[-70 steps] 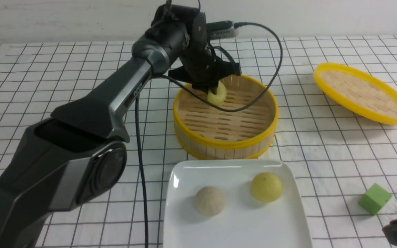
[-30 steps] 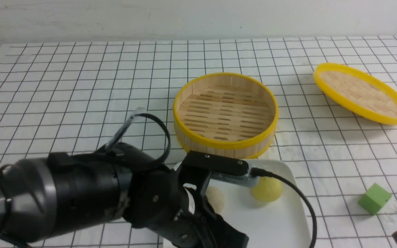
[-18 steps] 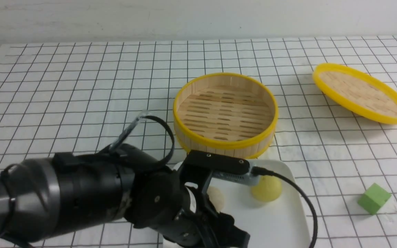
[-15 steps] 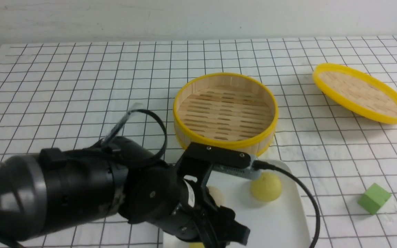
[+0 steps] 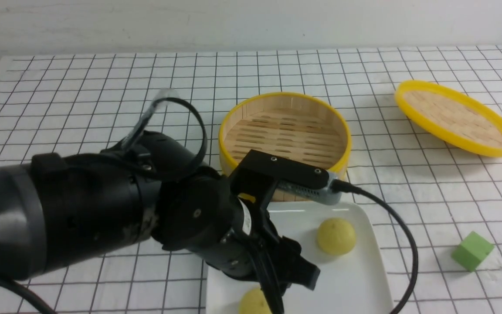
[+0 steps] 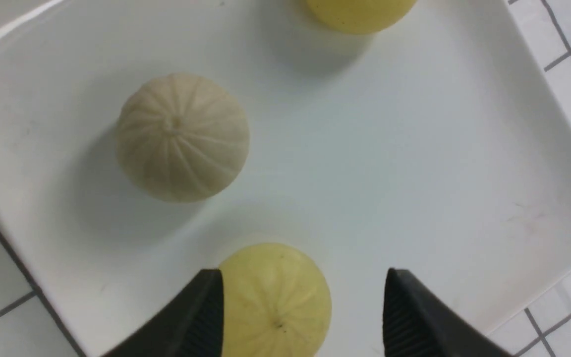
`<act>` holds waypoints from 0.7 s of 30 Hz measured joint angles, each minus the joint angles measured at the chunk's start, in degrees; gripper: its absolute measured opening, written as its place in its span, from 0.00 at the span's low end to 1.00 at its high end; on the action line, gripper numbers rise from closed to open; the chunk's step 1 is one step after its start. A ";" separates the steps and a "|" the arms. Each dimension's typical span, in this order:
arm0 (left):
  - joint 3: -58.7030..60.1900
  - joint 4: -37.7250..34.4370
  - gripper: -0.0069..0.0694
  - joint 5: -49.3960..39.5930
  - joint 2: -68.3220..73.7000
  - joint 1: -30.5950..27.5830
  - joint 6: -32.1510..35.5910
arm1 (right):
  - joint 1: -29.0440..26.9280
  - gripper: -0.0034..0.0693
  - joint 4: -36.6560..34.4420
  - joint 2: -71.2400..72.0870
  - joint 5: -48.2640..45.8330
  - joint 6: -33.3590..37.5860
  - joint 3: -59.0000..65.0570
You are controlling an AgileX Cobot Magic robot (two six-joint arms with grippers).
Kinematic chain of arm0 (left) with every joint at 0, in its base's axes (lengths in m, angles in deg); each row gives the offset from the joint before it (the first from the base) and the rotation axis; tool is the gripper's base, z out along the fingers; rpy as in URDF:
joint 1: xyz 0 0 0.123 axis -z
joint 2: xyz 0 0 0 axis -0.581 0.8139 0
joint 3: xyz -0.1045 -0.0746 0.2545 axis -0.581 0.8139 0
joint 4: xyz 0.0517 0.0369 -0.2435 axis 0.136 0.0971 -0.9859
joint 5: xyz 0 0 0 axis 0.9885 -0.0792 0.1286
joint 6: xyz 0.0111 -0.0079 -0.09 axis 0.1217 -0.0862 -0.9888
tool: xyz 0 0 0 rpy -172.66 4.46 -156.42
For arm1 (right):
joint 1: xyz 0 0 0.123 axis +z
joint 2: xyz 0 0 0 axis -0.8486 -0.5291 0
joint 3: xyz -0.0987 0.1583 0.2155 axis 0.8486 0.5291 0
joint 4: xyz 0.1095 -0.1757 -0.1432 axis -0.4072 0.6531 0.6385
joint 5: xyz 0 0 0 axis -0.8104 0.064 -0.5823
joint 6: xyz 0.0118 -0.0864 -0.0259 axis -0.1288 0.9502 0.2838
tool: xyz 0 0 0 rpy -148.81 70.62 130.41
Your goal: Put the steamed buns into the plate on the white-black tablecloth.
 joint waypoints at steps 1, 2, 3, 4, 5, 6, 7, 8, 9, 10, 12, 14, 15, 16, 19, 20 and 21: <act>0.00 0.00 0.64 0.00 0.00 0.00 0.00 | 0.00 0.05 0.00 0.07 1.95 0.27 0.39; 0.00 0.00 0.64 0.00 0.00 0.00 0.00 | 0.00 0.05 -0.05 0.13 2.96 0.44 0.59; 0.00 0.00 0.61 0.00 0.00 0.00 0.00 | 0.00 0.05 -0.15 0.26 3.83 0.68 1.08; 0.00 0.00 0.58 0.00 0.00 0.00 0.00 | 0.00 0.05 -0.30 0.40 5.13 0.88 1.82; 0.00 0.00 0.53 0.00 0.00 0.00 0.00 | 0.00 0.05 -0.64 0.66 6.17 1.19 2.91; 0.00 0.13 0.48 0.00 0.00 0.00 0.00 | 0.00 0.05 -0.78 0.66 6.75 1.69 3.92; 0.00 0.13 0.47 0.00 0.00 0.00 0.00 | 0.00 0.05 -0.78 0.66 6.75 2.01 4.05; 0.00 0.20 0.41 0.00 0.00 0.00 0.00 | 0.00 0.05 -0.84 0.66 6.87 3.70 4.81; 0.00 0.30 0.37 -0.04 0.00 0.00 0.00 | 0.00 0.05 -0.90 0.66 6.87 5.28 5.10; 0.00 0.27 0.36 -0.04 0.00 0.00 0.00 | 0.00 0.05 -0.90 0.66 6.87 5.59 5.16; 0.00 0.85 0.27 -0.04 0.00 0.00 0.00 | 0.00 0.05 -2.70 0.66 8.47 8.97 5.35; 0.00 1.24 0.22 -0.04 0.00 0.00 0.00 | 0.00 0.05 -4.56 0.66 9.56 10.53 5.35; 0.00 1.51 0.19 -0.04 0.00 0.00 0.00 | 0.00 0.05 -6.18 0.66 10.42 11.29 5.35; 0.00 1.51 0.17 -0.04 0.00 0.00 0.00 | 0.00 0.05 -7.39 0.66 10.91 11.86 5.35; 0.00 1.51 0.14 -0.04 0.00 0.00 0.00 | 0.00 0.05 -9.54 0.66 11.12 12.53 5.35; 0.00 1.51 0.13 -0.04 0.00 0.00 0.00 | 0.00 0.05 -9.79 0.66 11.12 12.53 5.35; 0.00 1.51 0.13 -0.04 0.00 0.00 0.00 | 0.00 0.05 -10.04 0.66 11.12 12.66 5.35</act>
